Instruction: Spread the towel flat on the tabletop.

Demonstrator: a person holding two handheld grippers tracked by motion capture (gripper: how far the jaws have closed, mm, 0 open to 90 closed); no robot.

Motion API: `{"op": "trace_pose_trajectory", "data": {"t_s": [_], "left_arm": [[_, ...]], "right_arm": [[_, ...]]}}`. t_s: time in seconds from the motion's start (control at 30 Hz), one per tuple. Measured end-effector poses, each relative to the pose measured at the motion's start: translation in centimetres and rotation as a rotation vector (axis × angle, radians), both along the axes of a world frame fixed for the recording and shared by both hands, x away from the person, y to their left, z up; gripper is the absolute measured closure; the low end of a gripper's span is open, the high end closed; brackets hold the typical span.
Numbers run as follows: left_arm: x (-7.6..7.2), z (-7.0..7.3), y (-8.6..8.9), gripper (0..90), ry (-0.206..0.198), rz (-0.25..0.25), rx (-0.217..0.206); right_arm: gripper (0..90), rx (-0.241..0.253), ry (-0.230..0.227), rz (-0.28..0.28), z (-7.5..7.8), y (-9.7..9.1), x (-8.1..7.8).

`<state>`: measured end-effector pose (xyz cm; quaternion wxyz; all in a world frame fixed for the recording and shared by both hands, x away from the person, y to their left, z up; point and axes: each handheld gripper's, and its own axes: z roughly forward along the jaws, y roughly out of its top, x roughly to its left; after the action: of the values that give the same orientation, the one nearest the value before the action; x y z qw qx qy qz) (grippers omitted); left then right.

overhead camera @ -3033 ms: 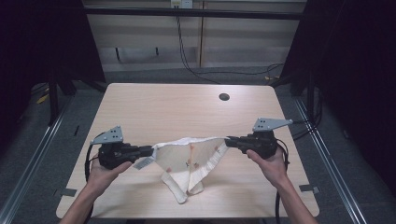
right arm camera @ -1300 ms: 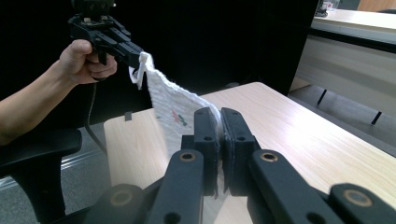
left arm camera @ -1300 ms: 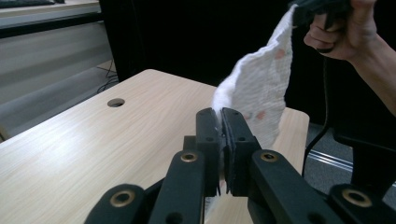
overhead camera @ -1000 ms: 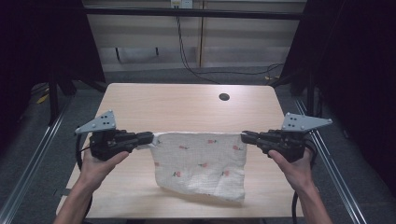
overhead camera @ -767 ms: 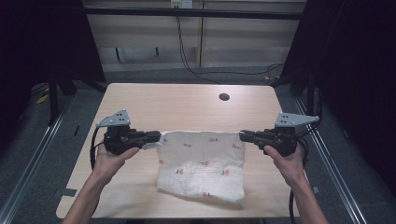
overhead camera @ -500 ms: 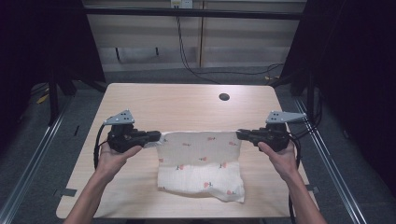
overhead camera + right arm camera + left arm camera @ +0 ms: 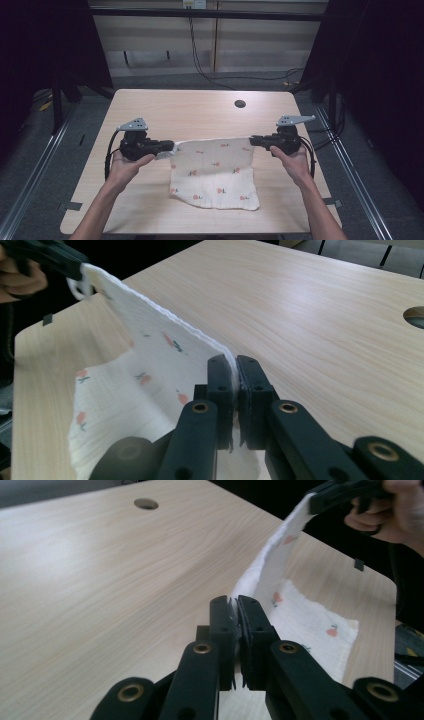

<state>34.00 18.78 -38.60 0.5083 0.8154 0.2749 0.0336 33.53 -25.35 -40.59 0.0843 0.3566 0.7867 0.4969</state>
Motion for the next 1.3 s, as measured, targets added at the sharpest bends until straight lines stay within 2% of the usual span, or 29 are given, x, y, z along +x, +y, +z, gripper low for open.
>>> {"op": "trace_pose_trajectory", "data": {"t_s": [0.07, 0.1, 0.13, 0.23, 0.3, 0.37, 0.47, 0.5, 0.53, 0.6, 0.63, 0.7, 0.77, 0.87, 0.9, 0.97, 1.03, 1.13, 1.2, 1.23, 1.27, 1.3], "left_arm": [[0.0, 0.5, 0.0, 86.3, -0.016, -0.003, -0.005], [0.3, 0.5, 0.0, 86.3, -0.018, 0.005, 0.015], [0.9, 0.2, 0.1, 86.2, -0.005, 0.009, 0.016], [2.9, -1.5, 0.5, 86.3, 0.055, 0.044, 0.022], [3.8, -2.8, 0.5, 86.2, 0.059, 0.062, 0.019], [4.7, -4.0, 0.2, 86.2, 0.078, 0.067, -0.002], [5.3, -5.1, -0.5, 86.0, 0.092, 0.056, 0.008], [5.6, -5.4, -0.7, 85.9, 0.087, 0.059, 0.035], [5.9, -5.7, -0.7, 85.8, 0.096, 0.063, 0.043], [6.4, -6.2, -0.7, 85.7, 0.114, 0.065, 0.057], [6.7, -6.5, -0.6, 85.6, 0.123, 0.069, 0.051], [7.1, -7.0, -0.5, 85.5, 0.141, 0.073, 0.042], [7.4, -7.4, -0.6, 85.4, 0.148, 0.077, 0.029], [7.8, -7.8, -0.8, 84.8, 0.151, 0.085, 0.047], [8.0, -8.0, -0.9, 84.5, 0.140, 0.097, 0.052], [8.3, -8.3, -0.9, 84.5, 0.155, 0.094, 0.033], [8.5, -8.6, -1.0, 84.5, 0.151, 0.103, 0.046], [8.6, -8.9, -1.1, 84.5, 0.152, 0.105, 0.056], [8.7, -9.0, -1.0, 81.3, 0.157, 0.115, 0.049], [8.8, -9.0, -1.0, 78.1, 0.148, 0.144, 0.052], [8.7, -8.9, -0.9, 69.0, 0.143, 0.168, 0.049], [8.7, -8.9, -0.9, 63.4, 0.139, 0.162, 0.053]], "right_arm": [[85.4, -0.006, 0.008, -0.006, -0.6, 0.3, 0.7], [85.4, -0.003, 0.016, -0.005, -0.9, 0.4, 1.2], [85.3, -0.003, 0.022, -0.008, -1.4, 0.5, 1.6], [85.3, 0.011, 0.031, -0.011, -2.3, 0.8, 2.3], [85.3, 0.008, 0.031, -0.015, -2.7, 0.9, 2.6], [85.3, 0.001, 0.034, -0.023, -3.1, 0.9, 3.1], [85.3, -0.001, 0.041, -0.034, -3.4, 0.6, 3.6], [85.3, -0.002, 0.043, -0.040, -3.5, 0.5, 3.7], [85.2, -0.006, 0.047, -0.045, -3.7, 0.4, 3.9], [85.0, -0.022, 0.052, -0.047, -3.9, 0.4, 4.1], [84.9, -0.037, 0.051, -0.058, -4.1, 0.4, 4.1], [84.8, -0.059, 0.050, -0.055, -4.2, 0.6, 4.2], [84.7, -0.060, 0.052, -0.053, -4.4, 0.6, 4.4], [83.9, -0.069, 0.066, -0.067, -4.8, 0.7, 5.1], [83.7, -0.073, 0.066, -0.068, -5.0, 0.7, 5.3], [83.0, -0.066, 0.087, -0.064, -5.4, 0.9, 5.7], [83.0, -0.087, 0.091, -0.069, -5.9, 1.2, 6.0], [82.4, -0.084, 0.107, -0.091, -6.6, 1.3, 6.4], [78.6, -0.081, 0.104, -0.105, -6.9, 1.2, 6.7], [77.0, -0.081, 0.104, -0.115, -7.0, 1.2, 6.7], [75.3, -0.079, 0.097, -0.120, -7.1, 1.2, 6.7], [73.0, -0.075, 0.092, -0.124, -7.1, 1.2, 6.6]]}}
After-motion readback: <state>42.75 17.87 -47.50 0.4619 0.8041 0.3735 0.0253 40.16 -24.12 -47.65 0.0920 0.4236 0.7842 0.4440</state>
